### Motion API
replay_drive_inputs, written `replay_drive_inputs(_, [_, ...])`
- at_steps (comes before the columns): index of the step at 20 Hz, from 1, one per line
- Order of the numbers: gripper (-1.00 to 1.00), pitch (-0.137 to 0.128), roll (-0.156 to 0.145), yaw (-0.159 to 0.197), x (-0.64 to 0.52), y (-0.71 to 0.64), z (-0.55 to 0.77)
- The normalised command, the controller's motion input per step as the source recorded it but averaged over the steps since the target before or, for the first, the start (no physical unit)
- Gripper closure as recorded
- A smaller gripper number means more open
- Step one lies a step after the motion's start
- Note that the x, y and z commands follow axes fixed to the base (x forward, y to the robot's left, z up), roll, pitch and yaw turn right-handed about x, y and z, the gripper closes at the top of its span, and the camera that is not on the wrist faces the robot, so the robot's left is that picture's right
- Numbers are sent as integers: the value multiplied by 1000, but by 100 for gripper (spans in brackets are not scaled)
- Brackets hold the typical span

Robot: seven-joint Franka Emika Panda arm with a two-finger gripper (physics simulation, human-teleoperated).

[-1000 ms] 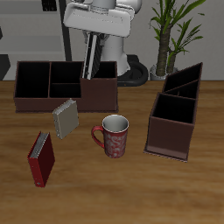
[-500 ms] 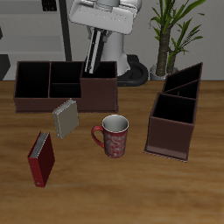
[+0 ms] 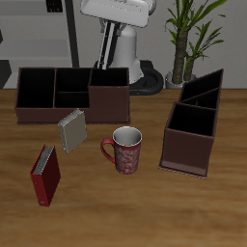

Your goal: Place the striped book into the back desk caddy's right compartment

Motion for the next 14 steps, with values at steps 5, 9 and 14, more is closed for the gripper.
replay_drive_inputs(5, [100,-2,24,27,-277,40,-17])
replay_drive_inputs(9, [100,-6,9,29,-315,62,-20])
replay_drive_inputs(14, [100,2,6,22,-344,82,-46])
